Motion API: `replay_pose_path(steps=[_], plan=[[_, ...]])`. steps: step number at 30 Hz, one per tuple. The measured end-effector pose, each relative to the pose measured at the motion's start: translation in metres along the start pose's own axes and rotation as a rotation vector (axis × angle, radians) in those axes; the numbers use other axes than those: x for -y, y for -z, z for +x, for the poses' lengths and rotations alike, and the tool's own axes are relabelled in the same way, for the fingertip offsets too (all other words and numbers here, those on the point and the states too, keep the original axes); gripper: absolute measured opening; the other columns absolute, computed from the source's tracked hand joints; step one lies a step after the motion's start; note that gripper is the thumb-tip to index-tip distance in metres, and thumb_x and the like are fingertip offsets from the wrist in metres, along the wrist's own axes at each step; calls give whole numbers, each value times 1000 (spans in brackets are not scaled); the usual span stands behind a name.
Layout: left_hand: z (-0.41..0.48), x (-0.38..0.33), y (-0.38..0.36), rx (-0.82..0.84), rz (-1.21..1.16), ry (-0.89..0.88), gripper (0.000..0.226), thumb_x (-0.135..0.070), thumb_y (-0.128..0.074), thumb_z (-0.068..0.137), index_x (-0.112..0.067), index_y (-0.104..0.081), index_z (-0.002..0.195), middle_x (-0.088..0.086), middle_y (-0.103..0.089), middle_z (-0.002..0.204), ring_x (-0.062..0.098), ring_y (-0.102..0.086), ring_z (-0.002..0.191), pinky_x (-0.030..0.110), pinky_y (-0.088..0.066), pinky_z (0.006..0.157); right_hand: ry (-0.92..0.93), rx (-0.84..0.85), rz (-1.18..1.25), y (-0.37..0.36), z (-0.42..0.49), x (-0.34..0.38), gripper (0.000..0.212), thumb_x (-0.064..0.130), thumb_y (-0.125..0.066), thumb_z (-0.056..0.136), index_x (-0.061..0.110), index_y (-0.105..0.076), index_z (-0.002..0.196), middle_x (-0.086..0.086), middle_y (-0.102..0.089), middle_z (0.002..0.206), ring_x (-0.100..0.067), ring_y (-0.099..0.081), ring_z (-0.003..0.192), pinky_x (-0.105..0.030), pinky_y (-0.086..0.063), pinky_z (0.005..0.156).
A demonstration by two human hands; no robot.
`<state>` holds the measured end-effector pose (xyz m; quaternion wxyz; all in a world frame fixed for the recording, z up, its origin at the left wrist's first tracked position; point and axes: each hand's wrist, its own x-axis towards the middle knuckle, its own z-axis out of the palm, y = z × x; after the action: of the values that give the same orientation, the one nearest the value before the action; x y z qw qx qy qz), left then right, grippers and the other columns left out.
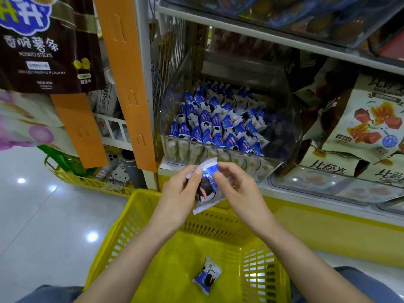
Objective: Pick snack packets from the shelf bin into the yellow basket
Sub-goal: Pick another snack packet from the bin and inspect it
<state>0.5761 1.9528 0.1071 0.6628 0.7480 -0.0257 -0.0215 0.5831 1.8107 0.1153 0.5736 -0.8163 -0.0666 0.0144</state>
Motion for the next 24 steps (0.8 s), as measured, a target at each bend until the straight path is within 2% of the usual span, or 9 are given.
replay_pose_path(steps=[2,5,9,12,14,16,20,22,24], plan=[[1,-1,1,63,40,-12,24,-28,-43,96,-17,-61,84,-7,-60,69,8,-56,67,31,-45,64,12,-5,62,3,1,1,12,21,-55,91,30,-60,85,15,-63,74,1,-54,66,-13,-45,62],[2,0,4,121,66,7,20,-29,-49,93,-21,-57,76,-10,-57,60,7,-52,58,31,-42,58,33,7,110,5,1,2,19,15,-54,92,26,-59,76,14,-60,68,1,-53,64,-15,-45,59],[3,0,1,91,39,13,29,-31,-50,92,-7,-49,74,-9,-50,54,5,-47,52,24,-37,49,93,-18,102,3,-2,4,21,15,-55,91,27,-59,74,10,-60,69,-3,-55,66,-18,-46,60],[3,-3,-1,34,5,-10,27,-28,-49,93,-11,-50,72,-8,-50,54,3,-47,51,16,-35,45,130,-43,73,2,-5,8,15,19,-56,91,30,-60,82,12,-63,77,-3,-59,72,-17,-48,63],[2,-5,0,-33,-31,-24,26,-26,-47,94,-12,-52,73,-8,-50,54,5,-47,51,17,-37,46,64,-4,126,1,-6,9,11,25,-58,87,33,-58,95,16,-65,88,-2,-61,83,-15,-50,69],[3,-7,1,-113,-84,-16,25,-24,-46,95,-9,-54,76,-8,-51,56,9,-48,55,27,-40,54,-2,48,115,0,-7,8,21,27,-62,84,34,-56,103,13,-66,98,-2,-61,90,-17,-51,75],[5,-13,2,-202,-125,15,27,-25,-44,96,-11,-55,76,-1,-57,63,15,-52,63,39,-45,62,1,86,67,2,-6,13,15,24,-63,84,34,-63,95,12,-70,93,-4,-63,88,-23,-52,78],[6,-17,1,-186,-166,34,30,-26,-41,97,-6,-55,79,3,-58,69,16,-54,67,36,-47,63,24,91,84,6,-5,18,14,30,-63,79,34,-64,93,11,-71,93,-6,-65,86,-22,-53,75],[9,-23,3,-151,-192,32,34,-26,-38,98,-2,-57,83,8,-61,73,14,-55,67,26,-48,60,44,89,127,11,-5,23,19,36,-61,73,32,-66,91,9,-72,88,-5,-64,75,-18,-51,63]])
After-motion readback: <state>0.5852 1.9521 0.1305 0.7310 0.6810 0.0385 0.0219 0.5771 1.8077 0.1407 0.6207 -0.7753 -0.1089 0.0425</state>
